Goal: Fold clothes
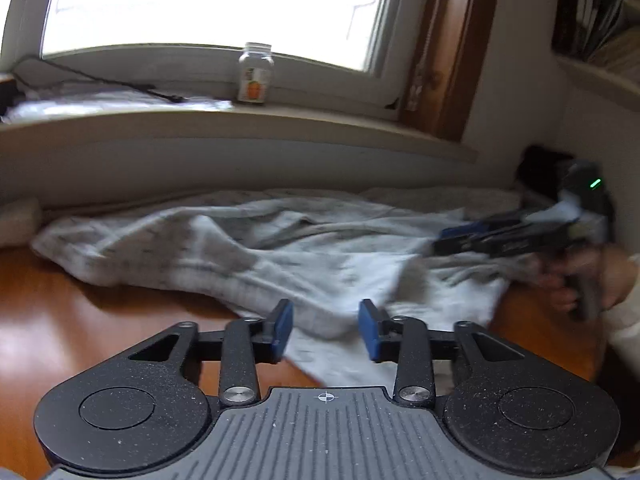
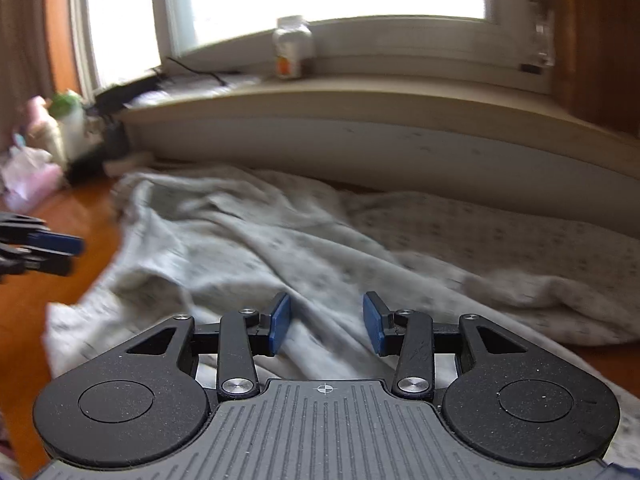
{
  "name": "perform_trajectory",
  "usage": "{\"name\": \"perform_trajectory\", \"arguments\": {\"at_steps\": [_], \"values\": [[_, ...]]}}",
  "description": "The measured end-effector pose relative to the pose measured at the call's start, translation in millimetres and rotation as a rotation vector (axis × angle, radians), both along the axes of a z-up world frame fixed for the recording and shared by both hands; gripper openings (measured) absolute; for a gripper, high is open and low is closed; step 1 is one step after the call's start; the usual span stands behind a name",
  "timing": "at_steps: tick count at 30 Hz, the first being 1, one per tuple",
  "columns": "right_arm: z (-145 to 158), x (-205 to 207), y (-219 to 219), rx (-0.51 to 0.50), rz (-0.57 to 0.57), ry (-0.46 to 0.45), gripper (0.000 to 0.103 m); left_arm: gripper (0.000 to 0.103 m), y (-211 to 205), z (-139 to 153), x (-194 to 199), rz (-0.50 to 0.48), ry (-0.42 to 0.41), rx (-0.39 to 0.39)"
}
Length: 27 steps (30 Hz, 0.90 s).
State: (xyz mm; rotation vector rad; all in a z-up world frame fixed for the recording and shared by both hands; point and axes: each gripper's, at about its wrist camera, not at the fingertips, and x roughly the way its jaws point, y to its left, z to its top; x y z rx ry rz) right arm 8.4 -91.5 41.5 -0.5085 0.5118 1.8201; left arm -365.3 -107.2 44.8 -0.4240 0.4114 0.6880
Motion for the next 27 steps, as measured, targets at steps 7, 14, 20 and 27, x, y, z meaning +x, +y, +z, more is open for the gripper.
{"name": "perform_trajectory", "arguments": {"at_steps": [7,14,20,27], "values": [[-10,4,-7,-0.006,-0.023,-0.124,0.047,0.057,-21,-6,23,-0.02,-0.018,-0.064],[-10,5,-3,-0.003,-0.04,-0.119,0.05,0.021,-29,-15,35,-0.013,0.027,-0.04],[9,10,-7,0.028,-0.033,-0.116,0.05,0.009,-44,-3,-14,0.078,0.055,0.012],[22,27,-18,0.059,-0.053,-0.131,0.05,0.008,-69,12,-145,0.295,0.117,0.015]]}}
